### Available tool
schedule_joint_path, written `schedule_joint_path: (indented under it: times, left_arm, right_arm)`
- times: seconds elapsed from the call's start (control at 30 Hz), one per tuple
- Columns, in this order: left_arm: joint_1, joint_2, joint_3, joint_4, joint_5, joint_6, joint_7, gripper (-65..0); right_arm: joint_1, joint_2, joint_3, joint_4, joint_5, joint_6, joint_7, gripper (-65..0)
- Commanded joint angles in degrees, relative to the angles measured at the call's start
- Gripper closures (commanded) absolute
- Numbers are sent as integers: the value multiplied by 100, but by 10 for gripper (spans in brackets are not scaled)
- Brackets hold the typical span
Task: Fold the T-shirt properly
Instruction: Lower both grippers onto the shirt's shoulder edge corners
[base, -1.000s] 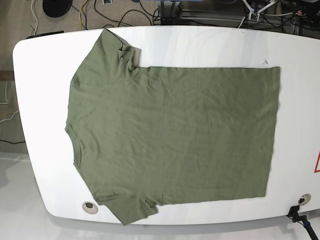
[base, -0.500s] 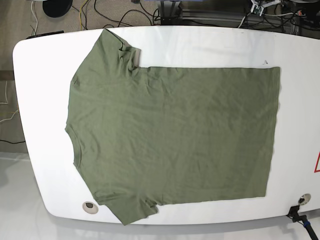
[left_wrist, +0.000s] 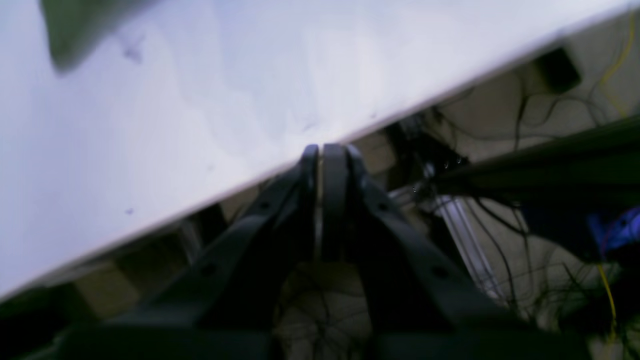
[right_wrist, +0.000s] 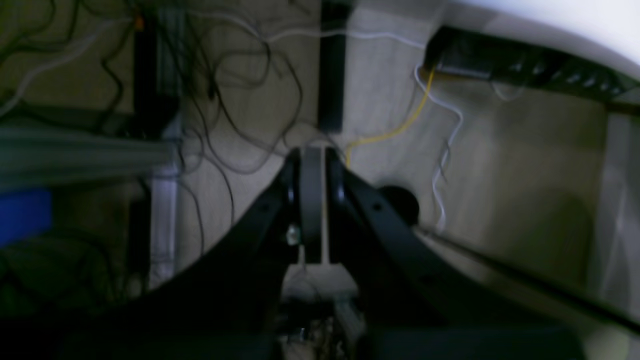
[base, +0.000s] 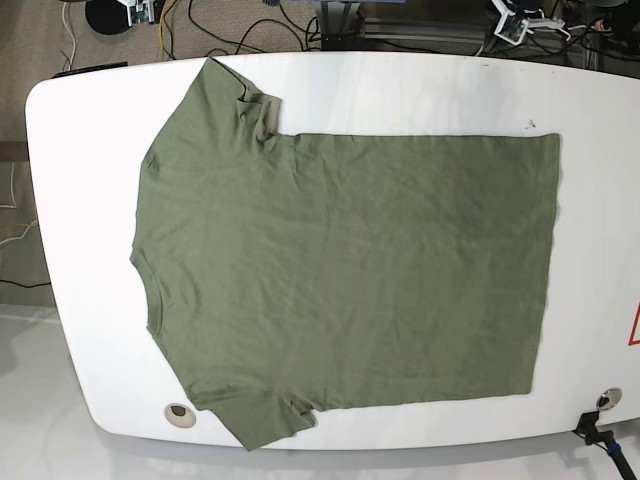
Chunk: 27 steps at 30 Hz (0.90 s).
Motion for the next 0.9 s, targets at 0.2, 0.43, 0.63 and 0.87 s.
schedule_joint_path:
  times: [0.2,0.43,0.63,0.87]
  left_arm:
    - [-88,4,-77,394,-57,24,-69,0]
    - [-132,8,-89,460,-57,31,-91,0]
    - [-318,20,-219,491,-296,51,-90,0]
    - [-769,90,-251,463,-518,74,-336,-78]
  right_arm:
    - [-14,268,105,985,225,62,-199,0]
    - [217,374,189,1850,906,221,-1494,0]
    - [629,337,372,2086,1779,634,-2304,0]
    - [1184,110,764,2073,2430,1023,-3417,-3]
